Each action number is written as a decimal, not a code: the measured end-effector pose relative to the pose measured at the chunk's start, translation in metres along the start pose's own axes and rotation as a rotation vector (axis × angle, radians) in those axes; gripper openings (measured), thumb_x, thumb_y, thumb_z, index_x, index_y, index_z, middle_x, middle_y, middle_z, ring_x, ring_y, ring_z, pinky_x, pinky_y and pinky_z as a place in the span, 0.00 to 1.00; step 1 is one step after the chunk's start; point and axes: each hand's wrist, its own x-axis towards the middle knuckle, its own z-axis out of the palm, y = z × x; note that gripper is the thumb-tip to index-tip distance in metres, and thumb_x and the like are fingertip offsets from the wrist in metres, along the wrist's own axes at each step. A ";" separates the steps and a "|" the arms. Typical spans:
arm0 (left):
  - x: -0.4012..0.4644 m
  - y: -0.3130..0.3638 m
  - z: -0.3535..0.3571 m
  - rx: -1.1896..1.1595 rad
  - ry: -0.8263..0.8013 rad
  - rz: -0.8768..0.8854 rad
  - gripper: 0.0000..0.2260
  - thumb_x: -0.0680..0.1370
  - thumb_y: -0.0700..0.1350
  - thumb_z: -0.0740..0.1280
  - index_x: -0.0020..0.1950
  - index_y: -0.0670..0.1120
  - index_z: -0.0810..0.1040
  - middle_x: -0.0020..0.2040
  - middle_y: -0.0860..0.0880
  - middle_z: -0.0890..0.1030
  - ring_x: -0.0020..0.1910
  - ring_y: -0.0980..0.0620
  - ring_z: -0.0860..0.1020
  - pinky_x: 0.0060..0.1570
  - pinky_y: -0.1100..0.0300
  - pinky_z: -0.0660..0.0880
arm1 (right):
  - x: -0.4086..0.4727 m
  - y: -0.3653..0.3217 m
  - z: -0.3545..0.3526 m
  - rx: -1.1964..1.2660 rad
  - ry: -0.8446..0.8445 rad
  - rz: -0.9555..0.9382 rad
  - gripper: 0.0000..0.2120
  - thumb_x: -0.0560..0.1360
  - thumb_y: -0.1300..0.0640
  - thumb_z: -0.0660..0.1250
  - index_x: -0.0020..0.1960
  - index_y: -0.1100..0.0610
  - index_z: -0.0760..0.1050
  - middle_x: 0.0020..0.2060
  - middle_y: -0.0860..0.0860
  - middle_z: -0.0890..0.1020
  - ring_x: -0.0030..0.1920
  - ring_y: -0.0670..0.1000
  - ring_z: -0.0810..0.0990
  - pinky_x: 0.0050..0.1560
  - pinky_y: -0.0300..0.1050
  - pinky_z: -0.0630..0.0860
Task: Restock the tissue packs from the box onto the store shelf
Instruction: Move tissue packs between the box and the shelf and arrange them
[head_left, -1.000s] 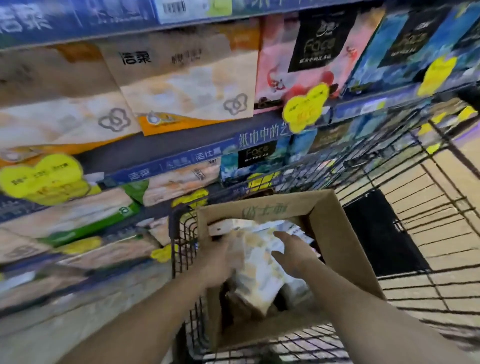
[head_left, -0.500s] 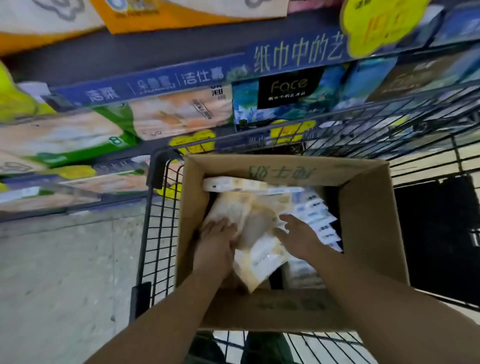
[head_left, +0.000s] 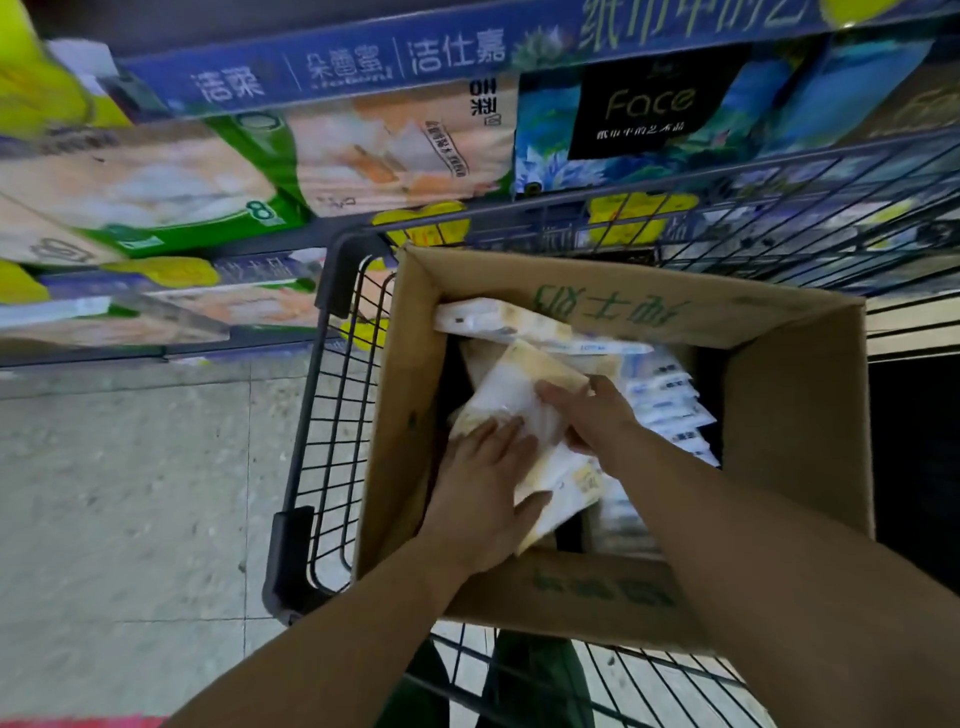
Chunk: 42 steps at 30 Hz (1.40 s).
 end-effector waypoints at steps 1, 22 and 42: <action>-0.003 0.001 0.002 -0.115 0.111 -0.037 0.24 0.76 0.57 0.60 0.71 0.51 0.70 0.73 0.50 0.67 0.72 0.49 0.63 0.71 0.49 0.62 | 0.000 0.001 0.000 -0.021 0.014 0.003 0.36 0.64 0.41 0.76 0.65 0.55 0.68 0.56 0.55 0.77 0.50 0.56 0.80 0.49 0.55 0.82; -0.035 0.017 -0.052 -1.104 -0.013 -0.879 0.30 0.70 0.58 0.73 0.64 0.41 0.73 0.57 0.44 0.77 0.53 0.42 0.78 0.40 0.53 0.80 | -0.108 0.028 -0.054 0.055 -0.213 -0.076 0.25 0.68 0.57 0.77 0.62 0.58 0.73 0.53 0.57 0.82 0.52 0.56 0.83 0.54 0.54 0.81; -0.441 -0.320 -0.371 -1.420 0.730 -0.400 0.14 0.79 0.51 0.64 0.59 0.45 0.78 0.51 0.47 0.84 0.46 0.49 0.83 0.50 0.54 0.79 | -0.461 -0.152 0.438 -0.130 -0.713 -0.792 0.14 0.77 0.53 0.66 0.62 0.52 0.74 0.48 0.49 0.85 0.44 0.50 0.85 0.45 0.50 0.81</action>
